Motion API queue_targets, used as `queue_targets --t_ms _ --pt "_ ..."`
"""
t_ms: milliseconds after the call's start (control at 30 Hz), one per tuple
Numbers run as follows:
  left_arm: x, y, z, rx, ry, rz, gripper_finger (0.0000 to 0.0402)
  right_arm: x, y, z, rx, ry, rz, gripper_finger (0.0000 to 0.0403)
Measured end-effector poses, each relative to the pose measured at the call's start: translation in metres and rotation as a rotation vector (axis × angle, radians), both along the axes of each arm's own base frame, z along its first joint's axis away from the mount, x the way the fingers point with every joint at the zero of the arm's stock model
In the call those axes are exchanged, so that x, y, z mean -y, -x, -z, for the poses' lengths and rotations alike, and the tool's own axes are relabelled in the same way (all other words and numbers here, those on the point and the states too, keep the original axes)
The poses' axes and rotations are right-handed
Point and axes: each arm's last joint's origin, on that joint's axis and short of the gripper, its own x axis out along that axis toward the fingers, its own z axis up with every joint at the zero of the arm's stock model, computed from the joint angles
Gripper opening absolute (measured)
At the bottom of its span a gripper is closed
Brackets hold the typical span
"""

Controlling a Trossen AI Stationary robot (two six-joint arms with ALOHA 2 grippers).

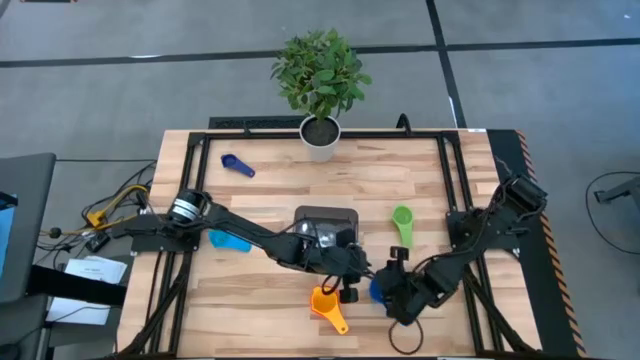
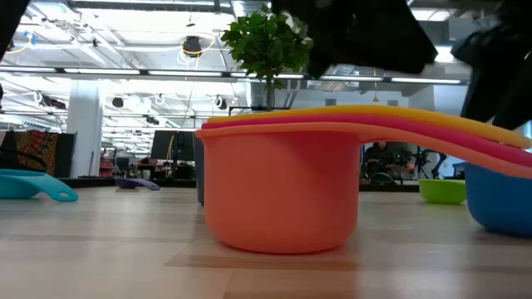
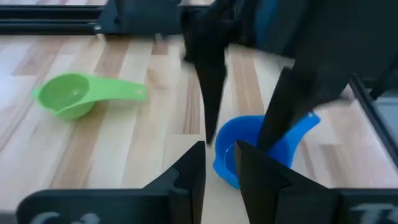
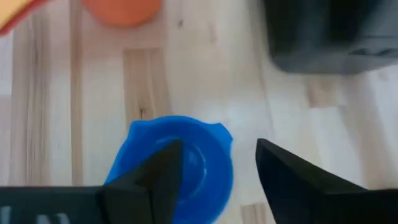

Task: Nest measuring cups in basket
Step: Stack the blue measuring cup on the top of the yellow measuring cup

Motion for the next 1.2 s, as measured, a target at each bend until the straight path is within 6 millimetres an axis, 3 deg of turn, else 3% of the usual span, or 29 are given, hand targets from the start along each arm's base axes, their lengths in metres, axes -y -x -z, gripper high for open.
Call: queue_targets --t_ms 133,400,700,1033,1200 --pt "-0.006 -0.008 0.011 0.019 -0.01 0.032 0.0076 -0.012 0.024 -0.011 0.006 0.057 0.084 0.0239" --pt "-0.029 -0.022 0.006 0.138 0.039 0.059 0.0087 -0.027 0.07 -0.017 0.096 0.081 0.245 0.0225" --pt "-0.029 -0.038 0.031 0.207 0.025 0.124 0.0147 -0.035 0.086 -0.018 0.191 -0.007 0.342 0.0217" --pt "-0.019 -0.063 0.062 0.135 0.025 0.179 0.0151 -0.041 0.097 -0.018 0.228 -0.067 0.381 0.0215" --pt "-0.02 -0.062 0.071 0.009 -0.007 0.187 0.0151 -0.042 0.099 -0.018 0.234 -0.08 0.386 0.0213"
